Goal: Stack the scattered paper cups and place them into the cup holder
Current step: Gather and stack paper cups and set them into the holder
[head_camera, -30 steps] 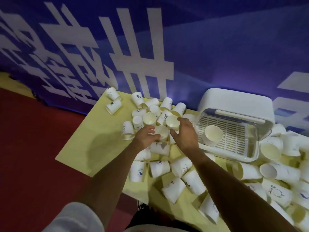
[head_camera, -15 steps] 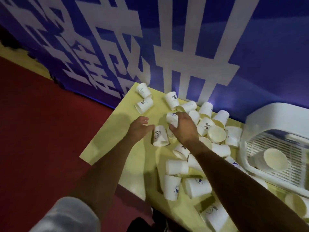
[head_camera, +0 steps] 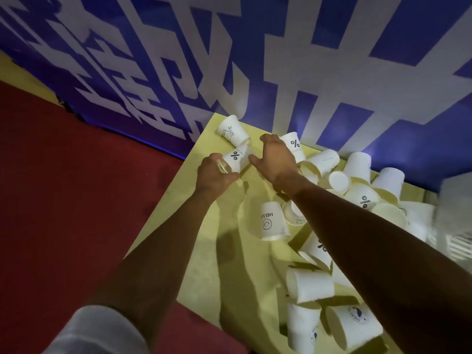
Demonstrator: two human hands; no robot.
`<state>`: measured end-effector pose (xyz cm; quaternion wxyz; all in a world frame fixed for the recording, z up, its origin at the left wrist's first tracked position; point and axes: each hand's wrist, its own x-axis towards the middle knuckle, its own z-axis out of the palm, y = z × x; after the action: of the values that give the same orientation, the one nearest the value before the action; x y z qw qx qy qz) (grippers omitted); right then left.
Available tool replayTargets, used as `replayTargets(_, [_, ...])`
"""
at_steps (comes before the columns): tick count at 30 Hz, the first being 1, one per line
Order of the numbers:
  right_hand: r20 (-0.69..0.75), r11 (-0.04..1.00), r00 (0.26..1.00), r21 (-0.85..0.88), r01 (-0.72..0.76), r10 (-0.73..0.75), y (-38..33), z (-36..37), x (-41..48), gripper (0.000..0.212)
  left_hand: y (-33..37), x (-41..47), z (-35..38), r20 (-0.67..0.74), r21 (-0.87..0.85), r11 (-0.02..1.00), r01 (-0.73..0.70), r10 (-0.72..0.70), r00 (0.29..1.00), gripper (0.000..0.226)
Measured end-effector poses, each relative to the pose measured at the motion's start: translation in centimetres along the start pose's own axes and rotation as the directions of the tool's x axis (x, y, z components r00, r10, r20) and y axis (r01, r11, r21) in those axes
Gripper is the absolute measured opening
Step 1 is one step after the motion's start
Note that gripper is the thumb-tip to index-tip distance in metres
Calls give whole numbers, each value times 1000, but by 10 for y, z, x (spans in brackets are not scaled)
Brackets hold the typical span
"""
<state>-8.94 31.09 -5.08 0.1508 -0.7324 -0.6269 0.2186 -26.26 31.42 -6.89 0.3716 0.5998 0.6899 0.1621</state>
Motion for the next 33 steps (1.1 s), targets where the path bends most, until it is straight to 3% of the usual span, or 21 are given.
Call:
replayTargets(5, [18,1000,1000,-6,-20,20,-8,26,42,61,-11,25,18,-1,110,991,-73,74,997,93])
replayTargets(13, [28,976,982,106,-188,187,-18,63,97,68,-29,36,31,-40,74,986,-152,156,987,76])
replayTargets(19, [20,967,976,134,-216,215,-24,73,91,65,-38,22,23,6,67,988,-137,137,991,73])
replayTargets(25, [-58,963,981,211,-168,184,-21,40,61,62,-20,-2,13,19,17,997,-76,75,997,78])
replayTargets(33, [-261,969,949,216,-121,176,6,-56,-4,58,57,-48,20,31,-2,987,-158,158,987,67])
